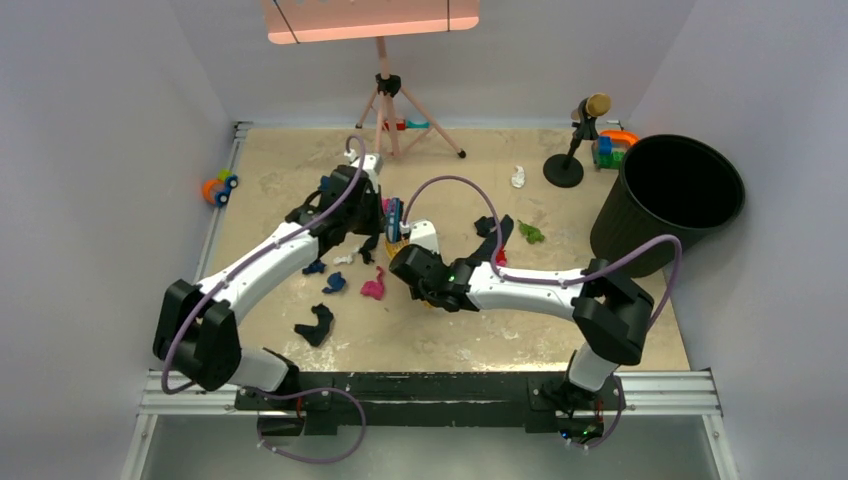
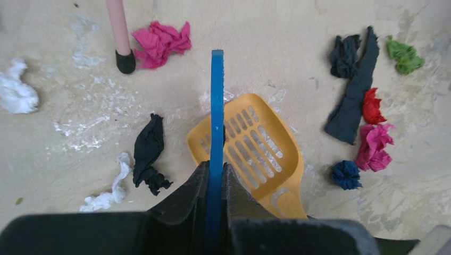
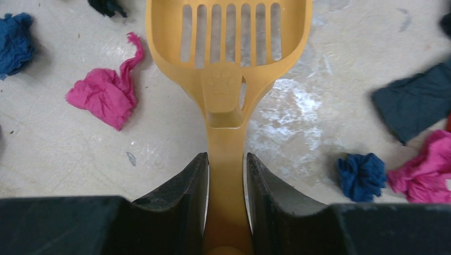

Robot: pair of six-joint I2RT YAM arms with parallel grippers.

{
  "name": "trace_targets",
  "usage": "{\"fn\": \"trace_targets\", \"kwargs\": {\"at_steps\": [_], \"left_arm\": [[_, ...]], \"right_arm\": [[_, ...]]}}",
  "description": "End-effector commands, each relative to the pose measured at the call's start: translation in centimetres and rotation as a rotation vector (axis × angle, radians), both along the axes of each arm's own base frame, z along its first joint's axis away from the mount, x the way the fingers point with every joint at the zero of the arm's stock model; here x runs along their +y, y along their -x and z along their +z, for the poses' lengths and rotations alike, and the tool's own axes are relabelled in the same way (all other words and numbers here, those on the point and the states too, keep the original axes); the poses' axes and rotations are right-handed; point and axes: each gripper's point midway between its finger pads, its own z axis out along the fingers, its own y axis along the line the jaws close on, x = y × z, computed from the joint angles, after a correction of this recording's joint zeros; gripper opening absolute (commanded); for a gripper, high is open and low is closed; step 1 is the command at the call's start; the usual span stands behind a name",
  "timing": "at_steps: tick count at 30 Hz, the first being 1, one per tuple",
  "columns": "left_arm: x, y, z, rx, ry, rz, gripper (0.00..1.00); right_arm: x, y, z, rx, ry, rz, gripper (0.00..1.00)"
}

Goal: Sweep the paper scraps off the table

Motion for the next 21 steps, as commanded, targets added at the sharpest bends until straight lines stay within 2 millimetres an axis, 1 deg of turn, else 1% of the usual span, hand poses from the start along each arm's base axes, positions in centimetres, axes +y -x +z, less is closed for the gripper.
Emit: {"fn": "trace_targets", "kwargs": {"at_steps": [1,3,5,6,8,11,13,14,19,21], "left_arm": [[1.5,-0.4,6.6,-0.132,0.026,0.071,0.00],[3.2,-0.5,7.8,-0.162,-0.001,0.153,0.00],[5.5,-0.8,8.8,-0.184,-0.067,0.264,0.00],[7.1,-1.2,9.7,-0.204,-0.125,0.331,0.00],[9.5,-1.6,10.5,-0.199,-0.248,0.415,0.00],[12.9,-2.5,10.7,-0.155,-0.451,0.514,0.00],[14.6,-3.3,10.5,-0.121,-0.562,0.546,0.00],[15.1,-4.2,9.8,-0.099,-0.602,0.543,0.00],[15.9,-9.4,8.9,-0.081,-0.666,0.467,0.00],[16.2,-11.5,8.3,-0.071,-0.773,0.400,0.00]], "right_arm": [[-2.2,-1.1,3.0,-0.101,0.016,-0.082,0.00],[-2.9,-1.4,3.8,-0.133,0.031,-0.097,0.00],[-3.7,-1.6,4.7,-0.164,0.045,-0.112,0.00],[-4.0,-1.8,5.1,-0.179,0.049,-0.117,0.00],[-4.7,-2.1,6.0,-0.206,0.055,-0.134,0.00],[-5.6,-2.5,6.9,-0.222,0.065,-0.143,0.00],[-6.3,-2.8,7.6,-0.234,0.070,-0.150,0.00],[-6.7,-3.0,8.0,-0.242,0.067,-0.154,0.00],[-8.6,-3.5,9.4,-0.255,0.039,-0.160,0.00],[-9.3,-3.7,9.9,-0.254,0.016,-0.164,0.00]]}}
